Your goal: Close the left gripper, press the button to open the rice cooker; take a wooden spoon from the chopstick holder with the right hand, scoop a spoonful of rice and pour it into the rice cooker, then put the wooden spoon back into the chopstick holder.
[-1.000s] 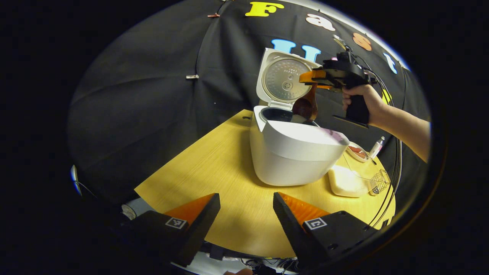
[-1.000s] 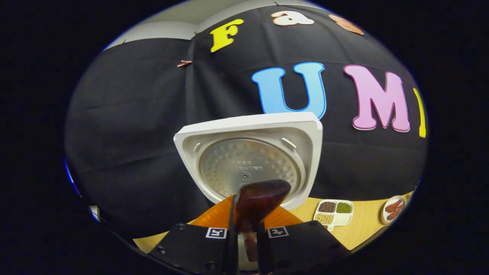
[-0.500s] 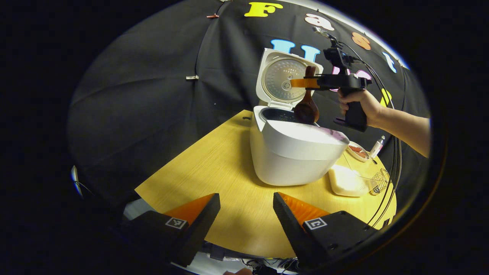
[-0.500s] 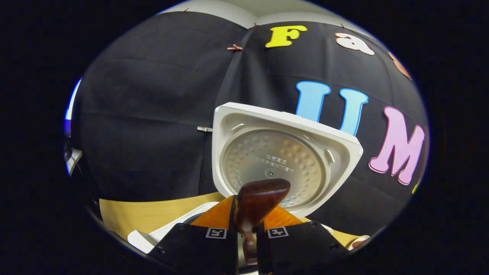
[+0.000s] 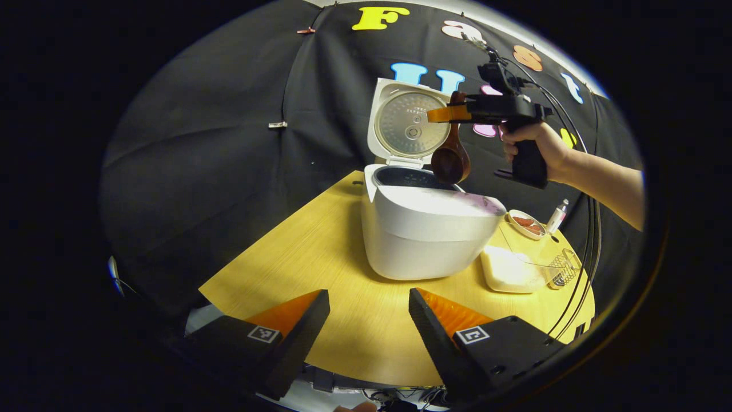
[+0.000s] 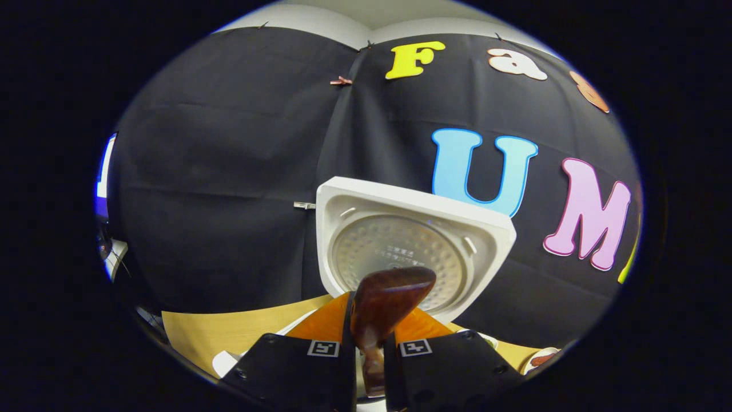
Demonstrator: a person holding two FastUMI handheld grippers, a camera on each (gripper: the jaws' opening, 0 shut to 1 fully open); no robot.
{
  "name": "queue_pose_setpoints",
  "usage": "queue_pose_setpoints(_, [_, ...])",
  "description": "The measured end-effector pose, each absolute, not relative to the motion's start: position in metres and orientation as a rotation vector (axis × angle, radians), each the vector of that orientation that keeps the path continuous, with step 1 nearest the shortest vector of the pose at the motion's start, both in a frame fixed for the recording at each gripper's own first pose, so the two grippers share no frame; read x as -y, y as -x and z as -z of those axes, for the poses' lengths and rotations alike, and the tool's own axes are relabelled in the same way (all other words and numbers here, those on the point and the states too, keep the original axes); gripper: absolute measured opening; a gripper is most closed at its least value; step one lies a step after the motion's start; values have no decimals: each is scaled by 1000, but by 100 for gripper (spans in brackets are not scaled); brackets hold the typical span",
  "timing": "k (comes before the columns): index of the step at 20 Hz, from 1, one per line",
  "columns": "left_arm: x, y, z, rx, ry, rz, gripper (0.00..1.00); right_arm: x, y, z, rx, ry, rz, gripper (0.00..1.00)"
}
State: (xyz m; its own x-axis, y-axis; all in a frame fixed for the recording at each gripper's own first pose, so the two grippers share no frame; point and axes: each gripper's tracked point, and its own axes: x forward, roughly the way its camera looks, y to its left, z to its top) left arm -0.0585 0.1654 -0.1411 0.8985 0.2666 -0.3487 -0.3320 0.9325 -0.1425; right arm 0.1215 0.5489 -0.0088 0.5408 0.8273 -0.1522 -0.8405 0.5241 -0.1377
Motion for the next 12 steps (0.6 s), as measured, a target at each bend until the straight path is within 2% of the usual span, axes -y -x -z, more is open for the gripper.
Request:
queue_pose_setpoints(5, [-133,48,131,-317,173,-257,96,-487,-126,-42,-99,53,-929,23])
queue_pose_setpoints(12, [-71,28,120,-313,119,-158,96,-346,-148,-95,-110,-177,-785,23])
